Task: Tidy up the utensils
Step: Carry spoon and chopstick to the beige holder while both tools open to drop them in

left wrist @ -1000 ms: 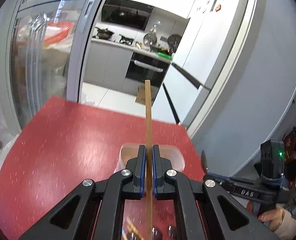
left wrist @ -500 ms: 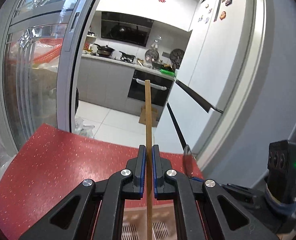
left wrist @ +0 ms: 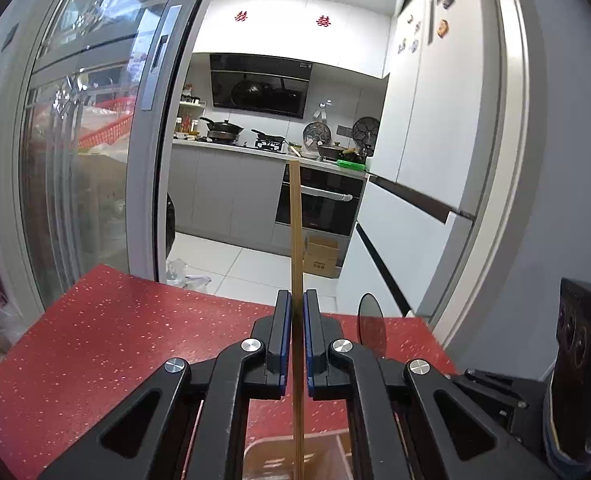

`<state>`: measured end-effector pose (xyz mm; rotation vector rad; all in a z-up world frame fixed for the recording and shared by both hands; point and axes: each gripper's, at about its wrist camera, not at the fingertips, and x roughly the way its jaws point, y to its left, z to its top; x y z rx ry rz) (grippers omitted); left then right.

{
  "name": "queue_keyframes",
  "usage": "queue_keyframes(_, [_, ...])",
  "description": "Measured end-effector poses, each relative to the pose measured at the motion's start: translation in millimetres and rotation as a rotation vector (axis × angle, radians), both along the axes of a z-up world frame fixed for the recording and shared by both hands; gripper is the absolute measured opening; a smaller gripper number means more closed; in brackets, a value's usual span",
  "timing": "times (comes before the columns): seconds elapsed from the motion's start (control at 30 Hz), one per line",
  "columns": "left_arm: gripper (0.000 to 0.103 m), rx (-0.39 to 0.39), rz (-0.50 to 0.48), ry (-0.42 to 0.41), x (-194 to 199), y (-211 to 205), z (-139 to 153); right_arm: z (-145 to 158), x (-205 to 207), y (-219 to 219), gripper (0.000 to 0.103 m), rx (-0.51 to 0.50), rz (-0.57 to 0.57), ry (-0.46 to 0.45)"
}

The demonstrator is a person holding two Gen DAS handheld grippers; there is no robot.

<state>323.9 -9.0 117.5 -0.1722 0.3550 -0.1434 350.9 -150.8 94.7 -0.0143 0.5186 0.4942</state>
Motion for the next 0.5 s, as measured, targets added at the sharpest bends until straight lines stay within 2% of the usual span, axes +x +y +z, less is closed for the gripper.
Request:
queue_keyframes(0.07, [0.034,0.031,0.005,-0.001,-6,-2,-4,-4,-4,0,0.013,-0.017,0.003,-0.008])
queue_keyframes(0.5, [0.034,0.090,0.028,0.069,-23,-3,-24,-18,-19,-2,0.013,-0.047,0.007,0.008])
